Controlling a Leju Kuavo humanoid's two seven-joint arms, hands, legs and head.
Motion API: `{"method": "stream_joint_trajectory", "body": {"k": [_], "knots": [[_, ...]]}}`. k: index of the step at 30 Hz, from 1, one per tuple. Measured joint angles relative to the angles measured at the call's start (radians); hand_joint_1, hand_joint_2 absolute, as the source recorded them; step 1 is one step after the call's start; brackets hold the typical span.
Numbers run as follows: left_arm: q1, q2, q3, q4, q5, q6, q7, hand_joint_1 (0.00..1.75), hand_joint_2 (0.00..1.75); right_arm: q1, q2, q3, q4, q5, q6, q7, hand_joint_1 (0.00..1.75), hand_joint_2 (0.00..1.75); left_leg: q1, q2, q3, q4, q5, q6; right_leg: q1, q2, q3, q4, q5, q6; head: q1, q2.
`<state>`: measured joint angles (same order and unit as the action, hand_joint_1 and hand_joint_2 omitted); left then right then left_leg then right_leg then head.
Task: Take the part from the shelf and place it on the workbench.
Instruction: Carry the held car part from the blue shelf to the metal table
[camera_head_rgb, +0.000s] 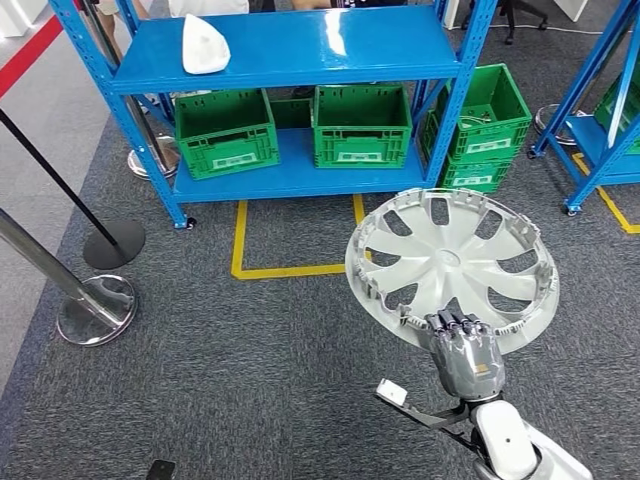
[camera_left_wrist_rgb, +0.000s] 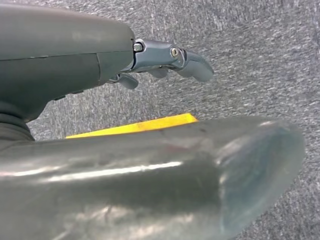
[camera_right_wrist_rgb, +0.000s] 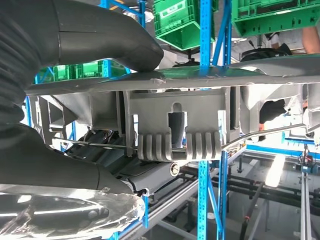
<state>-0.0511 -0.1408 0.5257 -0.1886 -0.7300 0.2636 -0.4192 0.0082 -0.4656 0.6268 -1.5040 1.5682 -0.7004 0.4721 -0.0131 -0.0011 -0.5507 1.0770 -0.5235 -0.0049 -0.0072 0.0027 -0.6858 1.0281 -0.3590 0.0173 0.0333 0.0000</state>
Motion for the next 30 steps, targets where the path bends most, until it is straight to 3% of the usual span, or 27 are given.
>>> {"method": "stream_joint_trajectory", "body": {"k": [2, 5, 6, 7, 10, 11, 12, 13, 15, 17, 18, 20, 22, 24, 27, 29, 30], "knots": [[-0.004, -0.001, 0.0, 0.0, -0.001, 0.001, 0.0, 0.0, 0.0, -0.008, -0.009, 0.017, 0.003, 0.0, 0.0, 0.022, 1.75, 1.75, -0.007, 0.001, 0.05, -0.087, 0.016, 0.011, -0.001, -0.001, -0.007, -0.002, 0.016, 0.01, 0.001, 0.0], [-0.003, -0.003, 0.0, -0.001, -0.003, 0.002, 0.0, 0.0, 0.0, -0.023, -0.024, 0.049, 0.012, 0.0, 0.0, 0.06, 1.75, 1.75, -0.01, 0.002, 0.042, -0.1, 0.038, 0.024, -0.005, -0.002, -0.011, -0.014, 0.035, 0.029, 0.001, 0.0], [-0.002, -0.003, 0.0, -0.001, -0.004, 0.003, 0.001, 0.0, 0.0, -0.03, -0.031, 0.063, 0.016, 0.0, 0.0, 0.075, 1.75, 1.75, -0.008, 0.003, 0.038, -0.103, 0.048, 0.029, -0.005, -0.002, -0.018, -0.004, 0.024, 0.034, 0.002, 0.0], [-0.002, -0.004, 0.0, -0.001, -0.006, 0.004, 0.001, 0.0, 0.0, -0.037, -0.038, 0.078, 0.021, 0.0, 0.0, 0.091, 1.75, 1.75, -0.005, 0.002, 0.033, -0.106, 0.058, 0.033, -0.005, -0.002, -0.033, 0.029, -0.002, 0.039, 0.005, 0.0], [-0.001, -0.005, 0.0, -0.001, -0.008, 0.005, 0.005, 0.0, 0.0, -0.062, -0.052, 0.123, 0.038, 0.0, 0.0, 0.137, 1.75, 1.75, -0.002, -0.004, 0.012, -0.105, 0.078, 0.039, -0.007, -0.002, -0.093, 0.22, -0.122, 0.049, 0.009, 0.0], [0.001, -0.005, 0.0, -0.001, -0.008, 0.005, 0.007, 0.0, 0.0, -0.07, -0.055, 0.138, 0.043, 0.0, 0.0, 0.152, 1.75, 1.75, -0.001, -0.008, 0.005, -0.105, 0.083, 0.038, -0.007, -0.002, -0.097, 0.259, -0.141, 0.052, 0.009, 0.0], [0.002, -0.005, 0.0, -0.001, -0.009, 0.006, 0.008, 0.0, 0.0, -0.079, -0.06, 0.154, 0.049, 0.0, 0.0, 0.168, 1.75, 1.75, 0.0, -0.014, -0.001, -0.104, 0.088, 0.035, -0.008, -0.002, -0.082, 0.26, -0.143, 0.054, 0.009, 0.0], [0.002, -0.006, 0.0, -0.001, -0.009, 0.006, 0.009, 0.0, 0.0, -0.088, -0.065, 0.171, 0.054, 0.0, 0.0, 0.181, 1.75, 1.75, 0.001, -0.021, -0.006, -0.103, 0.092, 0.032, -0.009, 0.001, -0.045, 0.22, -0.129, 0.055, 0.008, 0.0], [0.001, -0.005, 0.001, -0.001, -0.009, 0.007, 0.01, 0.0, 0.0, -0.105, -0.074, 0.201, 0.064, -0.001, 0.0, 0.196, 1.75, 1.75, 0.004, -0.035, -0.015, -0.097, 0.097, 0.022, -0.015, 0.03, 0.054, 0.084, -0.1, 0.06, 0.009, 0.0], [0.0, -0.004, 0.002, -0.001, -0.009, 0.008, 0.01, 0.0, 0.0, -0.122, -0.079, 0.227, 0.072, -0.001, 0.0, 0.199, 1.75, 1.75, 0.003, -0.048, -0.027, -0.088, 0.102, 0.013, -0.02, 0.054, 0.106, 0.005, -0.095, 0.054, 0.008, 0.0], [0.0, -0.004, 0.002, -0.001, -0.009, 0.008, 0.011, 0.0, 0.0, -0.128, -0.081, 0.238, 0.075, 0.0, 0.0, 0.199, 1.75, 1.75, 0.002, -0.055, -0.032, -0.087, 0.106, 0.008, -0.018, 0.055, 0.109, 0.001, -0.098, 0.047, 0.007, 0.0], [0.001, -0.004, 0.004, -0.001, -0.009, 0.009, 0.011, 0.0, 0.0, -0.134, -0.083, 0.254, 0.081, 0.0, 0.0, 0.2, 1.75, 1.75, 0.004, -0.065, -0.039, -0.085, 0.11, 0.0, -0.016, 0.034, 0.105, 0.002, -0.093, 0.031, 0.006, 0.0], [0.002, -0.003, 0.007, -0.001, -0.009, 0.009, 0.011, 0.0, 0.0, -0.14, -0.084, 0.263, 0.085, -0.001, 0.0, 0.2, 1.75, 1.75, 0.004, -0.055, -0.051, -0.068, 0.094, -0.009, -0.018, 0.017, 0.104, 0.0, -0.089, 0.018, 0.004, 0.0], [0.002, -0.003, 0.008, -0.001, -0.009, 0.009, 0.011, 0.0, 0.0, -0.142, -0.085, 0.266, 0.087, -0.001, 0.0, 0.2, 1.75, 1.75, 0.003, -0.042, -0.059, -0.052, 0.08, -0.013, -0.018, 0.011, 0.104, -0.001, -0.088, 0.013, 0.001, 0.0], [0.002, -0.003, 0.008, -0.001, -0.009, 0.009, 0.011, 0.0, 0.0, -0.143, -0.085, 0.267, 0.087, -0.001, 0.0, 0.2, 1.75, 1.75, 0.003, -0.04, -0.061, -0.048, 0.077, -0.014, -0.018, 0.01, 0.103, -0.001, -0.088, 0.013, 0.0, 0.0], [0.0, -0.004, 0.009, -0.001, -0.009, 0.009, 0.011, 0.0, 0.0, -0.143, -0.085, 0.27, 0.088, -0.001, 0.0, 0.2, 1.75, 1.75, 0.005, -0.029, -0.092, 0.018, 0.039, -0.018, -0.017, 0.0, 0.101, -0.001, -0.088, 0.009, 0.0, 0.0], [0.0, -0.004, 0.009, -0.001, -0.009, 0.008, 0.011, 0.0, 0.0, -0.144, -0.086, 0.273, 0.09, -0.001, 0.0, 0.2, 1.75, 1.75, 0.007, -0.022, -0.125, 0.09, 0.007, -0.022, -0.016, -0.012, 0.098, 0.0, -0.087, 0.007, 0.0, 0.0]]}}
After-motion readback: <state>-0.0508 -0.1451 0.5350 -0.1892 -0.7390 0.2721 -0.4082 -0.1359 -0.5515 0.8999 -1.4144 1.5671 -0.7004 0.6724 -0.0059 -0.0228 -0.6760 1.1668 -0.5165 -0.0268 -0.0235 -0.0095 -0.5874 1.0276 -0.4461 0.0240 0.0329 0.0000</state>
